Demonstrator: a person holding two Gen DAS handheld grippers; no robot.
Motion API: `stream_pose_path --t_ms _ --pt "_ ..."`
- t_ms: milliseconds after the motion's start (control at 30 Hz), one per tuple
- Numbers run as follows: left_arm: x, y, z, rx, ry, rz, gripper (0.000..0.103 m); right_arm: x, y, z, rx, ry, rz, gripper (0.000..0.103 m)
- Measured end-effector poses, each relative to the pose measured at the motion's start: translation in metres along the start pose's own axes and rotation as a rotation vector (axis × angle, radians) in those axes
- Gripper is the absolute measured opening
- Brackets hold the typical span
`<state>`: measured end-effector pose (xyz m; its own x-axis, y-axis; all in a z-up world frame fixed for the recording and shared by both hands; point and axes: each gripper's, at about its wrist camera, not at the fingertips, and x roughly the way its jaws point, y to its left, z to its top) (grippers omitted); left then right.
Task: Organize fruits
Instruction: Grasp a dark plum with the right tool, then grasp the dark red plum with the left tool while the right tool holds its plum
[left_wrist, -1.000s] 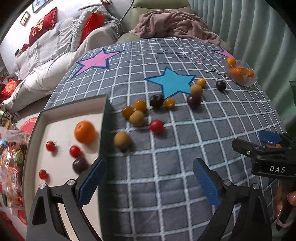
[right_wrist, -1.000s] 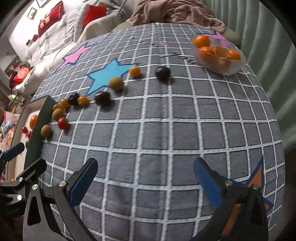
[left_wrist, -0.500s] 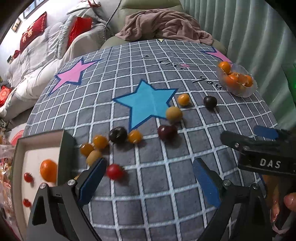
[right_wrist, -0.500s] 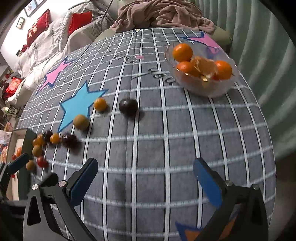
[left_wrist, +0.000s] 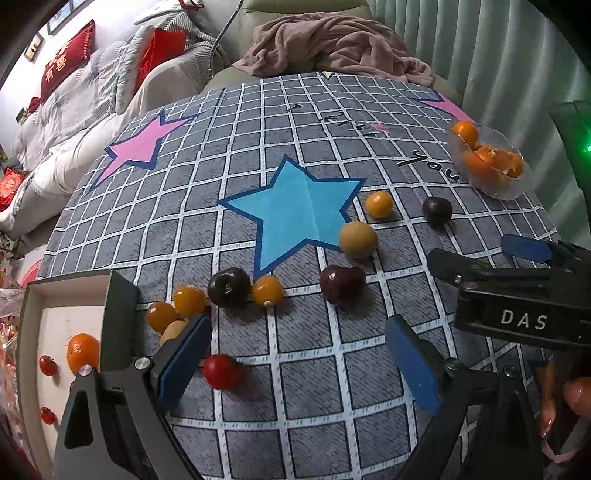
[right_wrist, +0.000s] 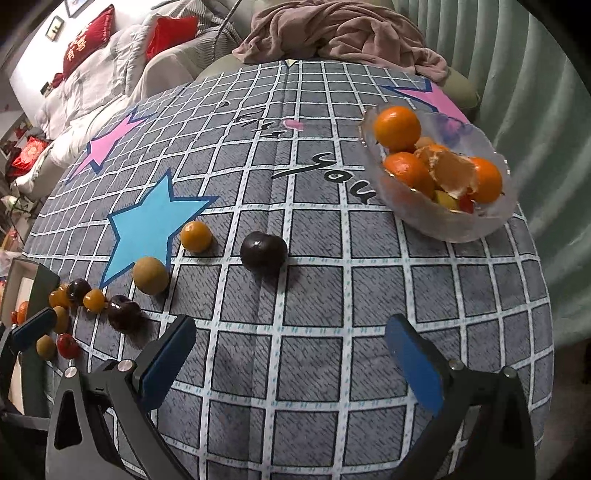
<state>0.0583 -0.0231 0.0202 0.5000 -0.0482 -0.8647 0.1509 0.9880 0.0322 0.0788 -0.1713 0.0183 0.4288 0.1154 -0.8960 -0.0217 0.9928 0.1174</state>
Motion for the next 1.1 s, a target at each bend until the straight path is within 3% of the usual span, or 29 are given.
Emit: stream_pose_path --t_ms 300,433,833,1100 --pt "0.006 -0.005 0.005 0.026 -0.011 0.004 0.095 0.010 0.017 0.015 -0.040 -0.041 -0.001 0.082" --pt "0.007 -0.006 0.005 0.034 -0.011 0.009 0.095 0.012 0.024 0.018 -0.068 -0.058 -0.023 0.069" --pt "0.013 -0.007 0.005 0.049 -0.012 0.023 0.095 0.011 0.019 0.023 -0.053 -0.096 0.016 0.029" --pt "0.013 -0.007 0.006 0.052 -0.028 0.031 0.095 0.001 0.003 0.006 -0.023 -0.109 0.058 0.029"
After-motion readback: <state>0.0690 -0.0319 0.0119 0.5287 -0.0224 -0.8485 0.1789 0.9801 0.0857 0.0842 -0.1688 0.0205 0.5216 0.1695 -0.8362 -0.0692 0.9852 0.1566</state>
